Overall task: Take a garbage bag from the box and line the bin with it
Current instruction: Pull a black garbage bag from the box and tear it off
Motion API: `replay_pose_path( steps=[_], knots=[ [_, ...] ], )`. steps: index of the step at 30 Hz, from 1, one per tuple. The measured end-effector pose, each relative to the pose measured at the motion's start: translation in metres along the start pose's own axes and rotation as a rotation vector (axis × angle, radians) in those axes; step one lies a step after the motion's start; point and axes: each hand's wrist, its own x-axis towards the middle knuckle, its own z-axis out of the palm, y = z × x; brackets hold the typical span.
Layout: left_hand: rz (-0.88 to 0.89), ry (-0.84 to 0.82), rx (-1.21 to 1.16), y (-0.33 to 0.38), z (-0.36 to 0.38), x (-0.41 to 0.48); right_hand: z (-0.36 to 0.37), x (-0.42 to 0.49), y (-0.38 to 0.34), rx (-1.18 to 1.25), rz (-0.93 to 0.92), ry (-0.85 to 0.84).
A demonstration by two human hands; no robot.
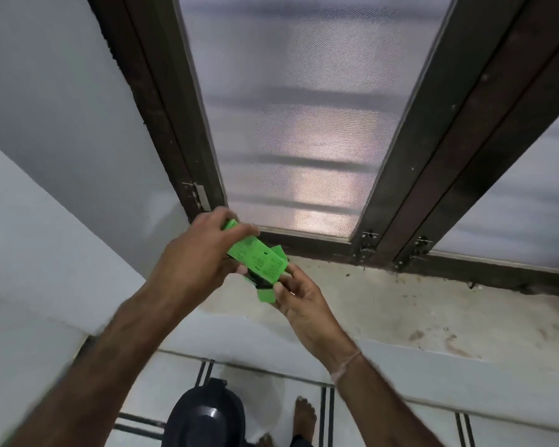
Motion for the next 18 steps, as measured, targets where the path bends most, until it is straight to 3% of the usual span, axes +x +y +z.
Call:
replay_pose_path(
  steps=[4, 9, 15, 18],
  knots=[
    [-0.083, -0.025, -0.310, -0.046, 0.027, -0.005, -0.012, 0.001, 0.001, -0.132, 0.009, 0.243],
    [-0.172, -0.051, -0.508, -0.086, 0.108, -0.009, -0.043, -0.011, -0.001, -0.253, -0.004, 0.422],
    [-0.281, -0.137, -0.496, -0.099, 0.164, -0.008, -0.053, -0.020, -0.010, -0.297, -0.031, 0.517],
    [-0.269, 0.011, -0.187, -0.081, 0.157, -0.016, -0.048, -0.018, -0.015, -0.324, -0.041, 0.520]
  ],
)
